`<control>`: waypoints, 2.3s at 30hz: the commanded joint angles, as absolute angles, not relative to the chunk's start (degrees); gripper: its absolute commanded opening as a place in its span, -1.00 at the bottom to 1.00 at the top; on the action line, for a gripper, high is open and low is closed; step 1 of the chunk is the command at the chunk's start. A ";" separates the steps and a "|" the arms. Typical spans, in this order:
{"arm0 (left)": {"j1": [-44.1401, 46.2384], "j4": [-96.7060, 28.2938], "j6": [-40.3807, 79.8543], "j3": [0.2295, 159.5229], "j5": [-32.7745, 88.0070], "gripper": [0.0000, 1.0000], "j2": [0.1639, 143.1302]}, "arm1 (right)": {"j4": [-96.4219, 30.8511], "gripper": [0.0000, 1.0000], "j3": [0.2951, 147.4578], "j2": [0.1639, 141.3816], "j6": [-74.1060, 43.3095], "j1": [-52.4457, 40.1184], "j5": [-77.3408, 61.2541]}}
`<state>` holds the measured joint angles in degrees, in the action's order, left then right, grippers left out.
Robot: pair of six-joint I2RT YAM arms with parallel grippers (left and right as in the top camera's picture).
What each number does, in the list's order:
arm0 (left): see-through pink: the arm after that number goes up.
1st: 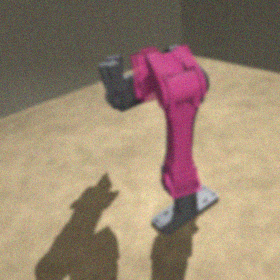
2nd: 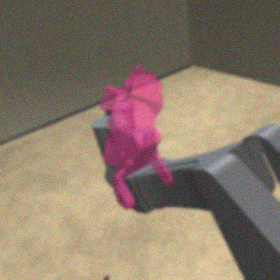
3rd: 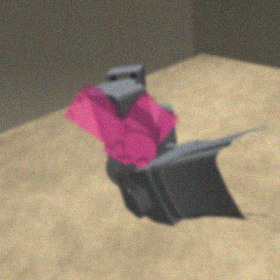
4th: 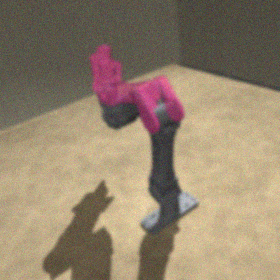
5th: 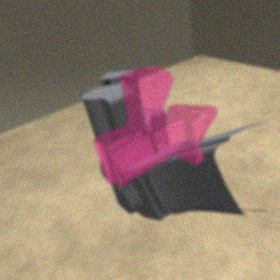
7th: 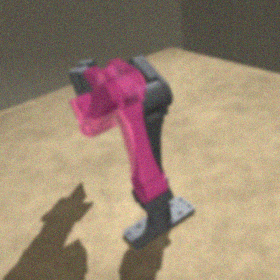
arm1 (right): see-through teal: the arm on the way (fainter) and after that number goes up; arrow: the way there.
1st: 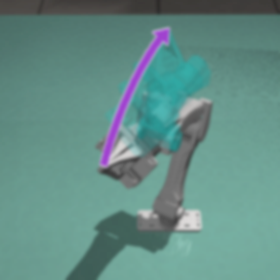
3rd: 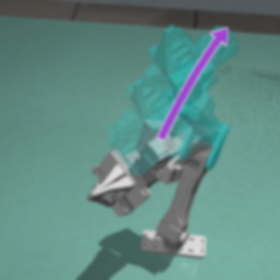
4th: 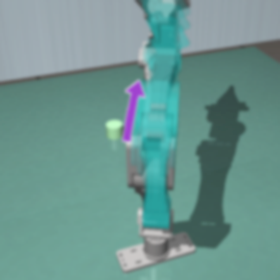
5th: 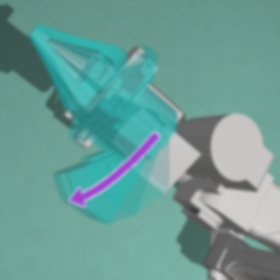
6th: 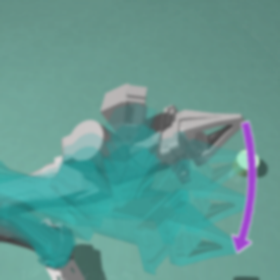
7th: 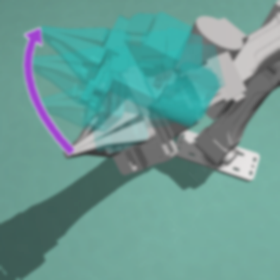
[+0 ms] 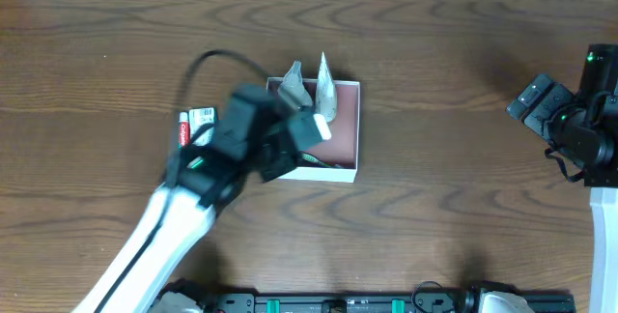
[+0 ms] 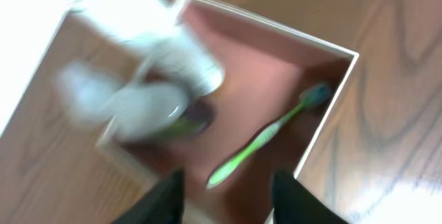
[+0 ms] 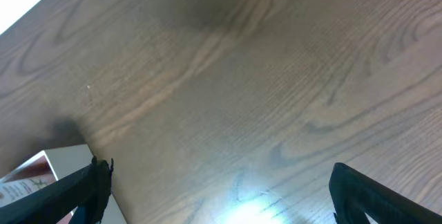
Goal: Pack container
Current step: 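Carry the toothbrush into the box and release it, then grasp the Colgate toothpaste tube with the left gripper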
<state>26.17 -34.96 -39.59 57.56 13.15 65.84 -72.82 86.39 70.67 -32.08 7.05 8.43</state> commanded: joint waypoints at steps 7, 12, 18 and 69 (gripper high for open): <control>3.38 -39.88 -10.90 57.58 4.69 0.05 59.64 | -72.90 0.98 86.39 70.50 -32.73 7.44 8.58; -6.59 -38.48 -6.94 57.54 4.45 0.14 68.99 | -72.90 0.98 86.39 70.50 -32.73 7.44 8.58; -11.16 -32.23 -6.92 57.56 4.43 0.22 85.17 | -72.90 0.98 86.39 70.50 -32.75 7.44 8.58; -7.88 -32.18 -6.79 57.67 24.51 -0.88 71.68 | -72.90 0.99 86.39 70.50 -32.75 7.44 8.58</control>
